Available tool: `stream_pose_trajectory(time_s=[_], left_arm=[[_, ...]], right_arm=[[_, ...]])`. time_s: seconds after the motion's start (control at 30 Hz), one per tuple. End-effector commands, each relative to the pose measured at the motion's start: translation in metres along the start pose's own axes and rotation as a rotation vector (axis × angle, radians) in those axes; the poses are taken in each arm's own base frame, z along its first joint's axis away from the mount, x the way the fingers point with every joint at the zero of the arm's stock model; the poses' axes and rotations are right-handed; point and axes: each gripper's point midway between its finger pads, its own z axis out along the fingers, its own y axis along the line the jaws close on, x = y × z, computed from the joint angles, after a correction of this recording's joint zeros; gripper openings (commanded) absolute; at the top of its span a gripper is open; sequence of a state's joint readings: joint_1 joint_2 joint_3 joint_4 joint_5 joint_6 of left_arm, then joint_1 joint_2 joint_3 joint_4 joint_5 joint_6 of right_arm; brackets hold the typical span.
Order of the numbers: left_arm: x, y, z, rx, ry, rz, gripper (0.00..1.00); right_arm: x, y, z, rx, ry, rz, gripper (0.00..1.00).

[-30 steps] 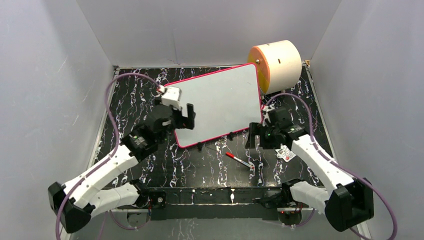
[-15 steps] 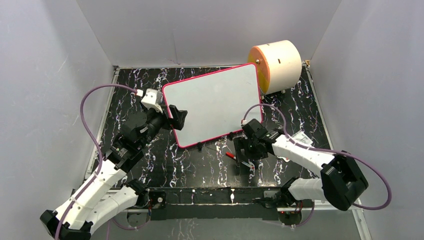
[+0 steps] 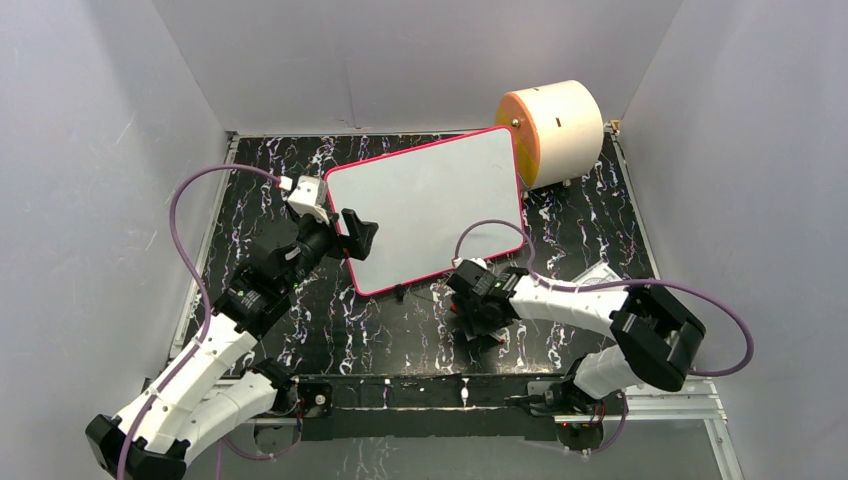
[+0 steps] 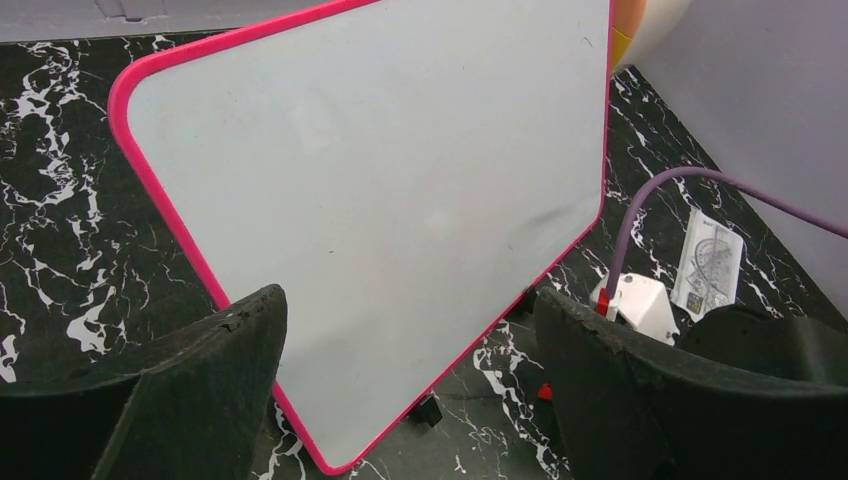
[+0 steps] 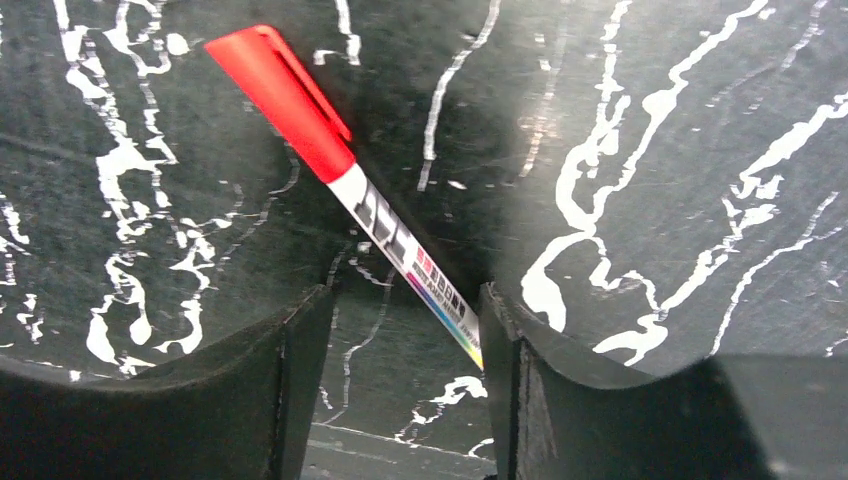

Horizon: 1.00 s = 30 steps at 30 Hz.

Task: Write a sentence on the whiteboard
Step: Open the whiteboard marker at the center of the board.

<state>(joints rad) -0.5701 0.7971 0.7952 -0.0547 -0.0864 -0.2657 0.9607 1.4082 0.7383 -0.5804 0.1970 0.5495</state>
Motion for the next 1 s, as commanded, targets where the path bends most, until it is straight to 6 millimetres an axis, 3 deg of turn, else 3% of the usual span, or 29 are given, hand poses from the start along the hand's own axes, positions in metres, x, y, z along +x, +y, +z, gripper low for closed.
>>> stream_pose_trajectory(time_s=[0.0, 0.37, 0.63, 0.73, 0.97], left_arm=[[-0.008, -0.003, 0.000, 0.018, -0.025, -0.007, 0.90], [-0.006, -0.001, 0.004, 0.032, -0.009, -0.045, 0.90], [-0.004, -0.008, 0.006, 0.072, 0.012, -0.086, 0.90], [-0.001, -0.012, 0.006, 0.080, 0.024, -0.148, 0.90], [0.019, -0.025, 0.010, 0.122, 0.110, -0.294, 0.90]], right_arm=[[0.002, 0.015, 0.001, 0.025, 0.012, -0.014, 0.59], [0.006, 0.024, 0.010, 0.068, 0.030, -0.058, 0.28], [-0.006, 0.026, -0.001, 0.048, -0.038, -0.052, 0.05], [-0.017, 0.027, -0.009, 0.037, -0.096, -0.050, 0.00], [-0.046, 0.035, -0.033, -0.025, -0.247, -0.080, 0.00]])
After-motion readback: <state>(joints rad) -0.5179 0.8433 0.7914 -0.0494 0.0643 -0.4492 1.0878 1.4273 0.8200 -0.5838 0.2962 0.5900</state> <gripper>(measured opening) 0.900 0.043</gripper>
